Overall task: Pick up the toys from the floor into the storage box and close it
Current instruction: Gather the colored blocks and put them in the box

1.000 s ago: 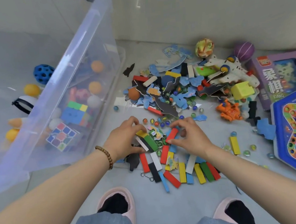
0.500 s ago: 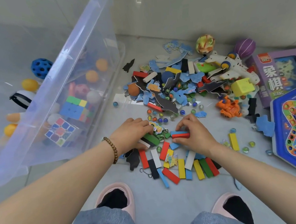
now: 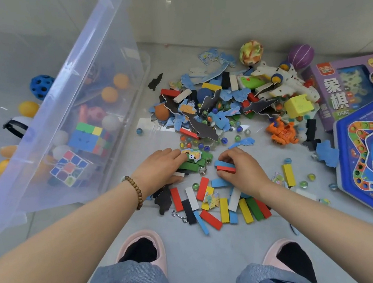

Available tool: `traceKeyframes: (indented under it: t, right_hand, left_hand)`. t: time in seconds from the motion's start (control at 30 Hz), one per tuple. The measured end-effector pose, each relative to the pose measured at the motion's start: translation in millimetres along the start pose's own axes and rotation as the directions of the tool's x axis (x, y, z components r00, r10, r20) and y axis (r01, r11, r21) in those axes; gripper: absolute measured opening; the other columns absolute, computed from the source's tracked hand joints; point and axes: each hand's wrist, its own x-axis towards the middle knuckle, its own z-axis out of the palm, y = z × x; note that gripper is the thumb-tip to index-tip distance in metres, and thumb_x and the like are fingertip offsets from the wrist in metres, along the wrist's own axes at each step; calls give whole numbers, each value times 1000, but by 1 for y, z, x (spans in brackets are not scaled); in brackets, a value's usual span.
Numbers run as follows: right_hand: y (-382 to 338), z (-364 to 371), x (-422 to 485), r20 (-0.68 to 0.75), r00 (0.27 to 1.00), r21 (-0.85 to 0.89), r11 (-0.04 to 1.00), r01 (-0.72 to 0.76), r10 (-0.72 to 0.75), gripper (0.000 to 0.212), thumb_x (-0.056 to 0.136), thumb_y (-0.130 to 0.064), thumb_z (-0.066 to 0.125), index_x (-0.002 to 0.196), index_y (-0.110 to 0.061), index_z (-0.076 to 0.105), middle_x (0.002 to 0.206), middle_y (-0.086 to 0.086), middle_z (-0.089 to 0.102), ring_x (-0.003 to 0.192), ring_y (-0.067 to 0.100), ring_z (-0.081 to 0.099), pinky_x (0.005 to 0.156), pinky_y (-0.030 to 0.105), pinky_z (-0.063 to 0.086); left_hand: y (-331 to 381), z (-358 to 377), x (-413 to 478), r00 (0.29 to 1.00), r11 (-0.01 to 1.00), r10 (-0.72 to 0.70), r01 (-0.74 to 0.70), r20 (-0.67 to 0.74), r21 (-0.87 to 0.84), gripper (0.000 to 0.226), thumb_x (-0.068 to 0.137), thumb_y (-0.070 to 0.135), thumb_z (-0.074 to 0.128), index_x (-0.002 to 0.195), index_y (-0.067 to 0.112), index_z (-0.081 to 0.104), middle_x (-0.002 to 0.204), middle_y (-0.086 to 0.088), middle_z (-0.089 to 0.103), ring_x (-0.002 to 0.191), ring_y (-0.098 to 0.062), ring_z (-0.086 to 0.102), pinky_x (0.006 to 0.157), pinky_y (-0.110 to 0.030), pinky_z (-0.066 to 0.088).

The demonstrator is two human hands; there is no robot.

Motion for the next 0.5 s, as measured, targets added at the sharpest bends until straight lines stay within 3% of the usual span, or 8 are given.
traceKeyframes:
  t: [0.17,0.23,0.3,0.33,0.4,0.47,0.5]
  right_hand:
    - [-7,-3,-1,-4,992,382,917,-112,123,21,80,-16,72,97,-19,59,94,-1,58,81,9,51,68,9,42]
    - [-12,-5,-1,2,989,505,854,-126,145,21,79,-15,73,96,-16,61,89,0,59,76,9,51,65,5,43]
    - [-21,-11,-2,17,983,633,758,-154,185,20,79,-14,73,97,-14,62,87,0,60,69,5,54,61,4,44]
    - [-24,-14,-2,35,977,685,707,-175,208,21,80,-15,72,98,-13,62,87,0,61,65,3,56,58,6,45]
    - [-33,-21,-2,81,968,752,622,-217,239,21,81,-17,71,100,-12,63,87,2,63,62,3,57,54,8,45]
    - [-43,-26,-3,130,963,802,546,-242,236,18,82,-18,70,98,-13,64,88,4,64,64,6,56,57,12,47]
    - [-49,-28,-5,144,964,819,520,-243,223,18,81,-19,70,97,-15,63,88,4,64,65,7,57,59,14,48]
  left_hand:
    - [1,1,3,999,999,-38,38,17,20,50,96,43,41,136,13,33,132,-5,43,112,-18,45,96,-27,37]
    - [1,0,-1,994,985,-107,107,11,-136,49,94,44,44,132,15,38,126,-4,47,107,-16,47,92,-25,39]
    - [4,-3,-8,964,856,-265,222,-26,-467,42,91,44,50,123,18,46,113,1,52,95,-13,49,82,-21,42]
    - [7,-5,-12,933,703,-359,260,-14,-662,37,90,43,52,118,18,50,107,1,55,91,-13,51,77,-20,44]
    - [13,-11,-15,873,229,-468,272,139,-935,28,92,38,51,110,17,54,105,-6,61,88,-14,57,69,-18,50]
    - [20,-18,-15,862,-284,-378,238,337,-929,27,95,32,46,110,11,54,109,-15,60,92,-17,63,71,-21,57]
    - [23,-21,-12,874,-482,-301,206,382,-851,29,97,30,44,111,6,53,108,-16,60,93,-19,64,74,-25,58]
